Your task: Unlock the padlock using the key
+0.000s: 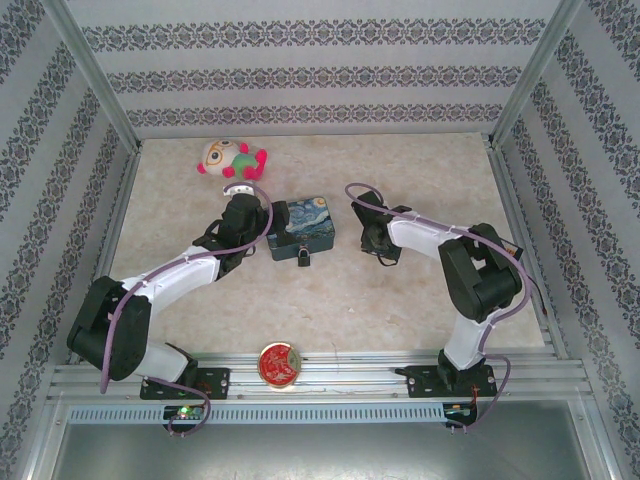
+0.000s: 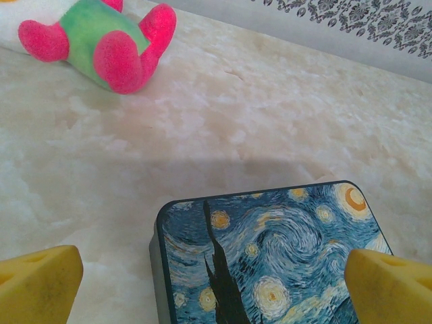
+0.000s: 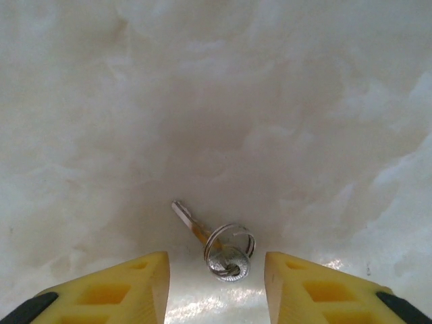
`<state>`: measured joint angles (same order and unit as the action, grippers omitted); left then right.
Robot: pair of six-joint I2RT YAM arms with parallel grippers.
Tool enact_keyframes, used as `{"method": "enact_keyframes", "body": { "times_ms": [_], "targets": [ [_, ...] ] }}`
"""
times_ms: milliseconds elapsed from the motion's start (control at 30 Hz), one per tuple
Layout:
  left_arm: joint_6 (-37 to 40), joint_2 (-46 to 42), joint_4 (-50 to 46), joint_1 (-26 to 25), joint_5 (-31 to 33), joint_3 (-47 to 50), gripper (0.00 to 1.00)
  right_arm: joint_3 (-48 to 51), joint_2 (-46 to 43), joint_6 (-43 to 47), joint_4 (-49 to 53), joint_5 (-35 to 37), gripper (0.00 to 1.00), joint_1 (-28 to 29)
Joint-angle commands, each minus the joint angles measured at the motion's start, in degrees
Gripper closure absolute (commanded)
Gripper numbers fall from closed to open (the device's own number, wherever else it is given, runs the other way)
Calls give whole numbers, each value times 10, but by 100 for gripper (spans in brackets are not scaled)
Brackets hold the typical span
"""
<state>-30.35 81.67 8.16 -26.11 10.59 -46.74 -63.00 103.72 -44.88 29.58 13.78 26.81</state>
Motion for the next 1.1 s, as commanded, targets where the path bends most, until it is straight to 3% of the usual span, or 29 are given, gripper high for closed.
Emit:
{"method": "enact_keyframes", "body": {
  "times_ms": [0, 367, 933, 1067],
  "targets": [
    [0, -6, -5, 10, -4, 0, 1, -3, 10, -7, -8, -6, 60, -9],
    [-5, 10, -12, 12, -13, -7, 1, 26, -5, -16, -23, -13, 71, -14],
    [-7, 3, -24, 18, -18, -9, 1, 54, -56, -4, -33, -12, 100, -21],
    [-8, -4, -22, 22, -25, -9, 1, 70, -89, 17, -44, -19, 100, -23]
  ]
}}
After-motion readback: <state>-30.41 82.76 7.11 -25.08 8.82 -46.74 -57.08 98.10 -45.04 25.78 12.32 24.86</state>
